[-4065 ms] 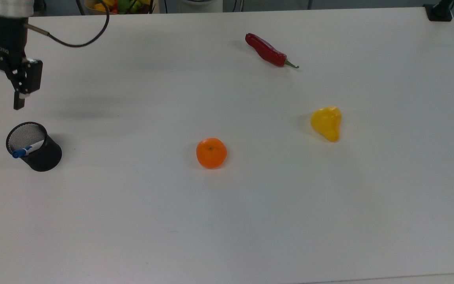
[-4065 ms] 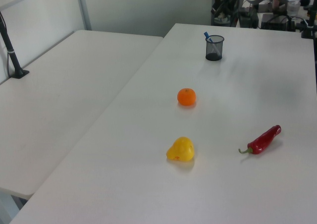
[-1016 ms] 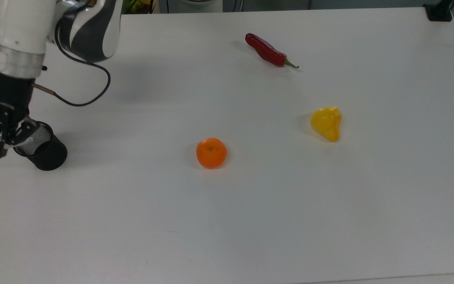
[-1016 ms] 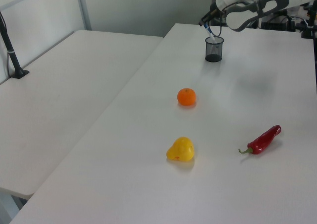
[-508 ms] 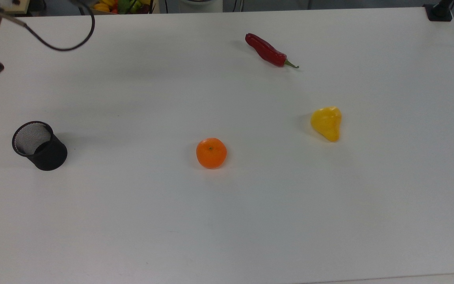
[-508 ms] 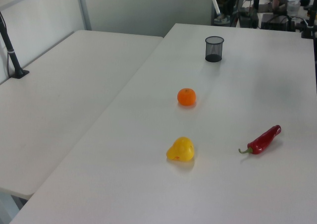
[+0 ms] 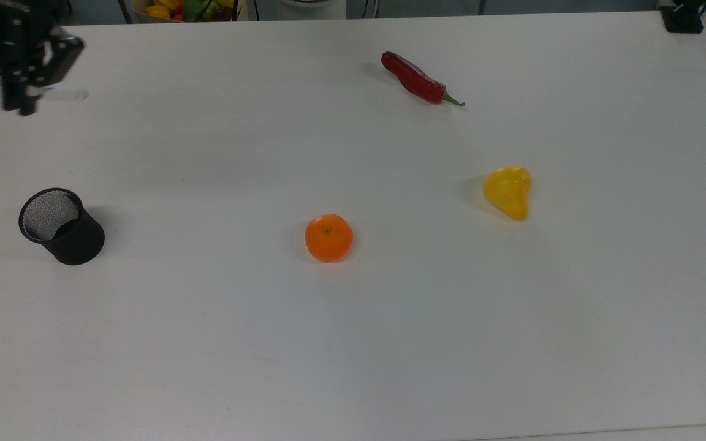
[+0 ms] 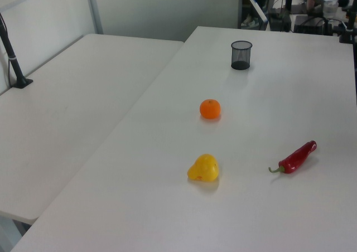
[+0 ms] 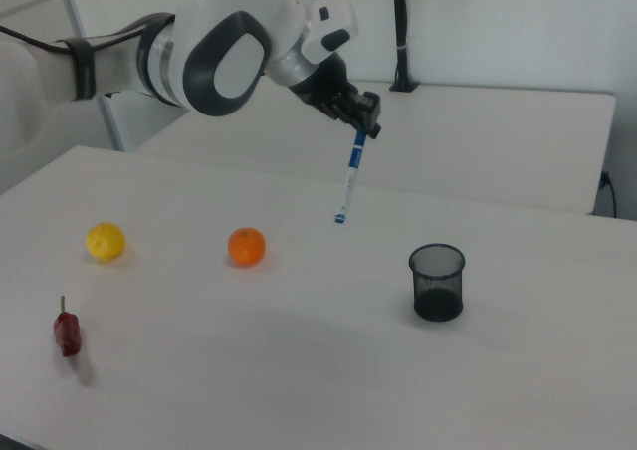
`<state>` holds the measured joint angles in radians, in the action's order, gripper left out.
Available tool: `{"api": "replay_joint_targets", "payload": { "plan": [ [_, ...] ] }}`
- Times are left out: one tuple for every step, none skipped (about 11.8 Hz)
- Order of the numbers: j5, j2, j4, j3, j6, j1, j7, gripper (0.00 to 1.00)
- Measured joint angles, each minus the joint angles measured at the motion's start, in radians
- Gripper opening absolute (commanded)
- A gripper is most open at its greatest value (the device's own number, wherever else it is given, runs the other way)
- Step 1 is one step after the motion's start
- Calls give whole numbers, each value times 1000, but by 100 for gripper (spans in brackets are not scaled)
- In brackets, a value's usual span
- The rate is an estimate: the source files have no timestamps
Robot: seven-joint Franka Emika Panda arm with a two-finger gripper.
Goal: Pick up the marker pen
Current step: 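Carry the marker toward the orange and lower it to the table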
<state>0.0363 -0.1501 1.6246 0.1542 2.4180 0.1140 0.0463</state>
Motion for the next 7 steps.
{"api": "replay_joint_targets", "payload": {
  "plan": [
    [0,20,7,-4,-94,-14,0,0],
    [-7,47,14,-20,-236,-30,0,0],
    [-27,61,18,-35,-310,-35,-1,0],
    [-55,74,25,-49,-377,-40,-1,0],
    [-83,90,41,-72,-452,-42,-1,0],
    [-96,100,65,-99,-506,-48,-1,0],
    [-99,101,90,-120,-526,-59,-1,0]
  ]
}}
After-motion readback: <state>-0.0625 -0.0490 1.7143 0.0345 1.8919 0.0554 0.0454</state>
